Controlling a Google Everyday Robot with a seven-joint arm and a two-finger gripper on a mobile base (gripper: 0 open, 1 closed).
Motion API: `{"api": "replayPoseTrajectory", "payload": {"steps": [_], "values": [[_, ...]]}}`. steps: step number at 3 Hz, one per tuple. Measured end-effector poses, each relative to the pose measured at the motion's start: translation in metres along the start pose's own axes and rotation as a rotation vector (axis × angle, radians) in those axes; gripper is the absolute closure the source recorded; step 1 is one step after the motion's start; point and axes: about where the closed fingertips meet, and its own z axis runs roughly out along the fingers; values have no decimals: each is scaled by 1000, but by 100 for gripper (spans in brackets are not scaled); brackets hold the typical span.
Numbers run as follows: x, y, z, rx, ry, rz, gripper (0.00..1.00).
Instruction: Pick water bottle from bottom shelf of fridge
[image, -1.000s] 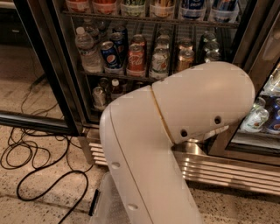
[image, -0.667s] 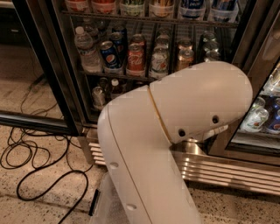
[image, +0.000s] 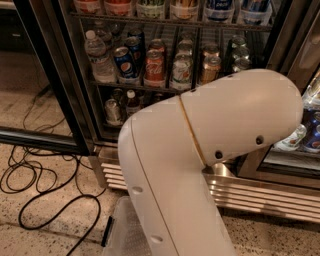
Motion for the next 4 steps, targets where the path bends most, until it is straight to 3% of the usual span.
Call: {"api": "replayPoseTrajectory", "payload": {"steps": [1, 2, 4], "values": [[-18, 3, -3, -18, -51, 14, 34], [-25, 3, -5, -29, -62, 26, 53], [-25, 3, -5, -29, -62, 26, 100]]}}
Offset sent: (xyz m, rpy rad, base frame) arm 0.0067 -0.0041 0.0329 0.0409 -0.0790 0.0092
